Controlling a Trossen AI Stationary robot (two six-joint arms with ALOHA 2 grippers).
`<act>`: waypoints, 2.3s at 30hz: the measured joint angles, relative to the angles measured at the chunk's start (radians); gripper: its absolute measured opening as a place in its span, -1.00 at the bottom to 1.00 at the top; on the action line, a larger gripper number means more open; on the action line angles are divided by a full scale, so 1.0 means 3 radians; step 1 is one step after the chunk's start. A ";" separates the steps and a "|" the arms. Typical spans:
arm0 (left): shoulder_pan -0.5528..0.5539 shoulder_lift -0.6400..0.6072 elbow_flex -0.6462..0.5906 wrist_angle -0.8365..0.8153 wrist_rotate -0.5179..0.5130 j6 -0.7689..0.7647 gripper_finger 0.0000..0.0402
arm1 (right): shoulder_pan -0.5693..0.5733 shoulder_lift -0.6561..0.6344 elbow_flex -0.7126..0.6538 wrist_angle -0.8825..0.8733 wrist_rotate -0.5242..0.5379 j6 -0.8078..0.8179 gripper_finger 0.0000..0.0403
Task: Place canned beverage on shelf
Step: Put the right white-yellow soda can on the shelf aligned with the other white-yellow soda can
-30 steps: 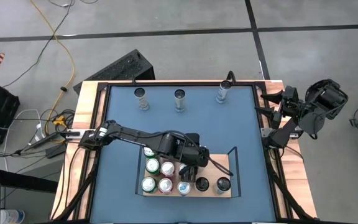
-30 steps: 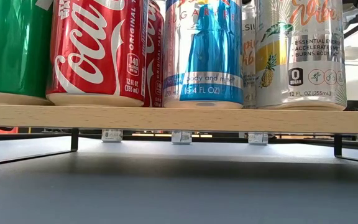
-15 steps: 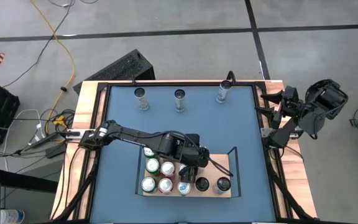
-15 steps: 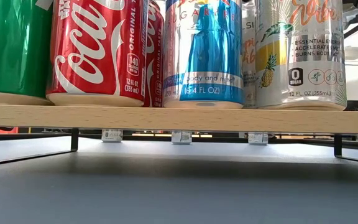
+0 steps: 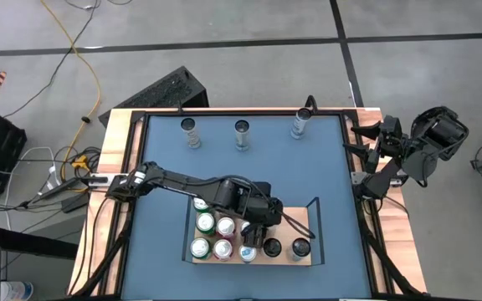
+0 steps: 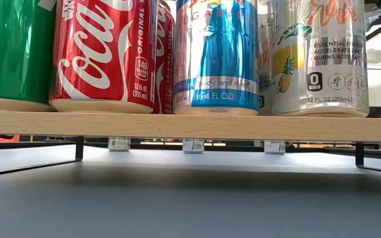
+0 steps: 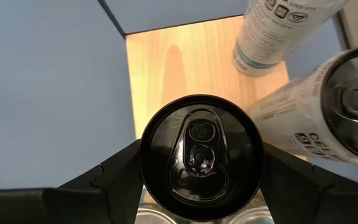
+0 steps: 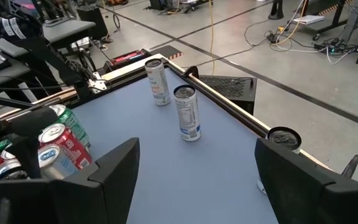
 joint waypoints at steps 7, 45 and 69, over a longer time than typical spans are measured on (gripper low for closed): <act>0.0002 0.0003 0.0000 0.0000 -0.0007 0.0022 0.26 | 0.0000 0.0001 0.0000 -0.0003 0.0000 0.0000 0.49; 0.0022 -0.0061 0.0156 -0.0241 -0.0025 0.0094 0.57 | 0.0000 0.0000 0.0000 -0.0004 -0.0025 -0.0001 0.49; 0.0066 -0.0603 0.0153 -0.0148 -0.1129 0.0001 0.57 | -0.0001 -0.0014 -0.0098 -0.0088 -0.0005 0.0104 0.49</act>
